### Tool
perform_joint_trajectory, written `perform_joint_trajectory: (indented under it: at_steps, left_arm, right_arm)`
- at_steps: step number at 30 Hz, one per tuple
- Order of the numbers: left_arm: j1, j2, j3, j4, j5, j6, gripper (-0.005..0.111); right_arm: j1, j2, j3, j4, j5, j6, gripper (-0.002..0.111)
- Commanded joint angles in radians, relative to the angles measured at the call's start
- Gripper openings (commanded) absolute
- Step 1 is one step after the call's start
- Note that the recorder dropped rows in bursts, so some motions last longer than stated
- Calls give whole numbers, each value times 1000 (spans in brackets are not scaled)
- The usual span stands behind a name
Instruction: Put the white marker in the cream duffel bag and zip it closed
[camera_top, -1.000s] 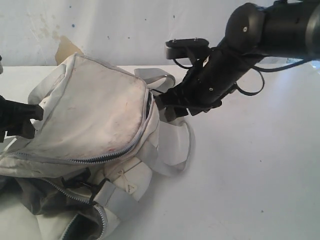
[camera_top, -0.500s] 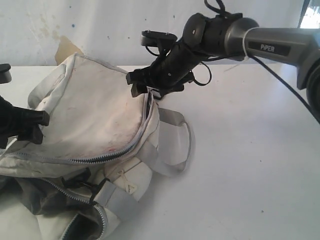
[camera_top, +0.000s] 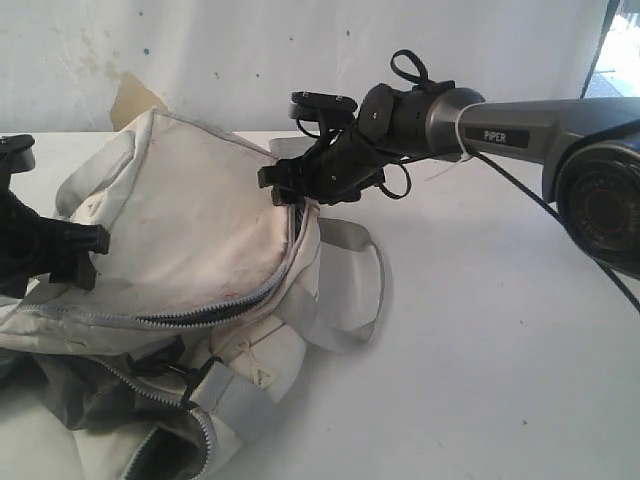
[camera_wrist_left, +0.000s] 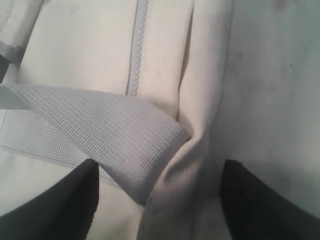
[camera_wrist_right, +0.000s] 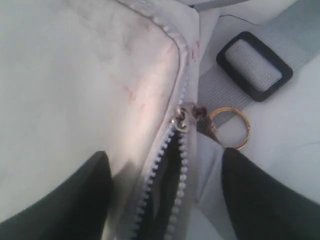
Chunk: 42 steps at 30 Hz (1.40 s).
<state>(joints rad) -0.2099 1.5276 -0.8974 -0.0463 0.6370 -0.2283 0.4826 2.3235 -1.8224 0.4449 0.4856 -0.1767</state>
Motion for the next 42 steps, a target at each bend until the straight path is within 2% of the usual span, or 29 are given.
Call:
perform_joint_trajectory:
  at_steps: [1,3,5,6,7,16,20,27,32,35,39,42]
  left_arm:
    - [0,20,0,-13,-33,-3,62]
    - [0,21,0,-13,-39,-3,46]
    - [0,21,0,-13,-39,-3,21]
    - [0,21,0,-13,-39,8,8]
    - [0,21,0,-13,-41,33,1]
    - [0,21,-4,-13,-51,53,0]
    - [0,21,-46,-13,-65,79,0]
    - [0,21,-104,2,-101,109,0]
    - [24,28,-212,2,-107,135,0]
    - [47,63,-298,-6,-56,135,0]
    - [47,128,-412,-12,18,170,0]
    - [47,178,-483,-133,39,249,0]
  right_arm:
    - [-5,10,-6,2,-8,-5,32]
    - [-5,12,-6,-2,4,-7,16]
    - [-5,12,-6,-2,22,-32,3]
    - [-5,10,-6,-2,33,-48,0]
    - [-5,8,-6,-2,44,-60,0]
    - [-5,-39,-6,-35,109,-87,0]
    - [-5,-73,-6,-94,166,-80,0]
    - [-7,-132,-6,-298,286,93,0]
    - [-28,-180,-2,-391,399,255,0]
    - [-38,-207,-2,-429,478,370,0]
    - [-38,-254,34,-498,545,441,0]
    - [-39,-311,94,-534,547,448,0]
